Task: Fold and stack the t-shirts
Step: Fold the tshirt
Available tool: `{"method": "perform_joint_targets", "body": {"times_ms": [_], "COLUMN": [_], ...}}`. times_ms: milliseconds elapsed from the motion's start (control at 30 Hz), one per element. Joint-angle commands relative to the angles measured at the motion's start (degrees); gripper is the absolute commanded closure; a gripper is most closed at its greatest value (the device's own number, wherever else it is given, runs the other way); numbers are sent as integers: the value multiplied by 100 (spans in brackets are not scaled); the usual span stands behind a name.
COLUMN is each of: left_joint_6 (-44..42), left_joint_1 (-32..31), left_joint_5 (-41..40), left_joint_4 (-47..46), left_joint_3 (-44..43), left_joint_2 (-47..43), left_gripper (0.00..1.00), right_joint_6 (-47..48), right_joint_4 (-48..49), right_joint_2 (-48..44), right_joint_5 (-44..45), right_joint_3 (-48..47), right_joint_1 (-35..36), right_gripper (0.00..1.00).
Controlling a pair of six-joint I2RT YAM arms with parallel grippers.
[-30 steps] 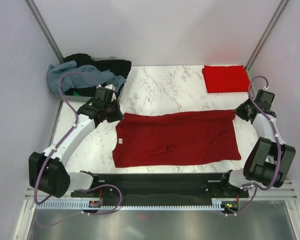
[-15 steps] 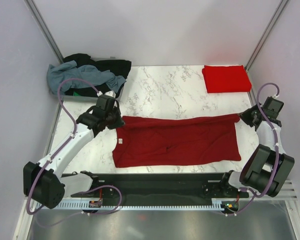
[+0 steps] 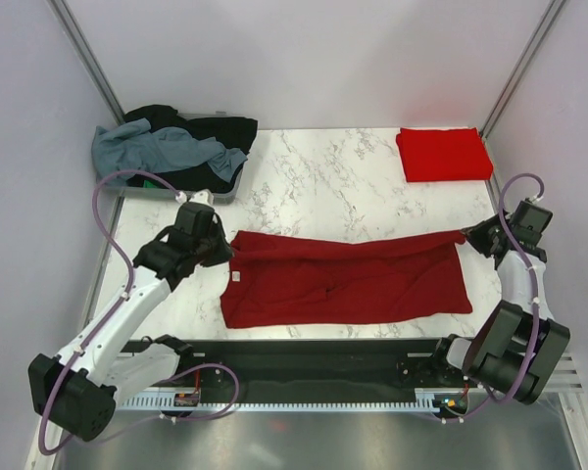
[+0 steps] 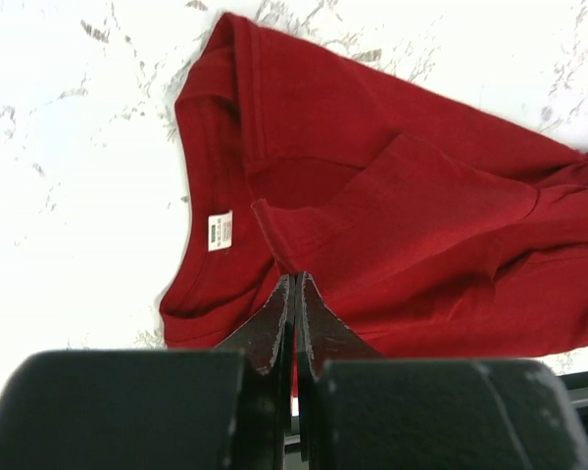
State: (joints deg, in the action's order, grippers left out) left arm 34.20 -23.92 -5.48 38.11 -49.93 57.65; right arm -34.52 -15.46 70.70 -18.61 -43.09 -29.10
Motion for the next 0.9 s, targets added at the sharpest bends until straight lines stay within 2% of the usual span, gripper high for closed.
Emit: {"method": "perform_joint_targets", "body": {"times_ms": [0, 200, 267, 300, 367, 400, 467, 500, 600, 633, 700, 733, 867], "left_joint_6": [236, 588, 842, 913, 1307, 1448, 1844, 1941, 2135, 2161, 2135, 2109, 2039], "left_joint_1": [-16, -16, -94, -121, -200, -261, -419, -438, -447, -447, -473, -482, -622], "left_joint_5": [-7, 442, 521, 669, 662, 575, 215, 135, -41, -50, -15, -15, -33], "left_joint_4": [100, 153, 250, 267, 451, 504, 548, 557, 523, 470, 216, 119, -478], "left_joint_3": [255, 923, 1055, 1134, 1222, 1266, 1363, 1450, 1548, 1565, 1531, 1504, 1189], "left_joint_2": [-254, -789, -1088, -1185, -1552, -1729, -2116, -2431, -2470, -2373, -2031, -1629, -599], "left_gripper": [98, 97, 91, 82, 73, 64, 59, 48, 45, 45, 45, 45, 47], "right_joint_6": [-63, -458, -608, -669, -731, -696, -670, -652, -643, -635, -608, -591, -477], "right_joint_4": [26, -53, -27, -1, 17, 26, 17, 8, 43, 43, 26, 26, 236], "right_joint_2": [-328, -601, -653, -662, -759, -811, -1048, -1136, -1251, -1147, -1006, -840, -242], "right_joint_5": [129, 69, -151, -212, -222, -187, -125, -73, 15, 59, 208, 365, 394], "right_joint_3": [116, 546, 731, 862, 951, 952, 882, 742, 339, 215, -84, -138, -103], "right_joint_1": [-34, -438, -570, -570, -570, -570, -544, -518, -62, 427, 1035, 1630, 2741], "right_gripper": [100, 99, 58, 39, 7, 5, 3, 2, 4, 4, 5, 5, 5]}}
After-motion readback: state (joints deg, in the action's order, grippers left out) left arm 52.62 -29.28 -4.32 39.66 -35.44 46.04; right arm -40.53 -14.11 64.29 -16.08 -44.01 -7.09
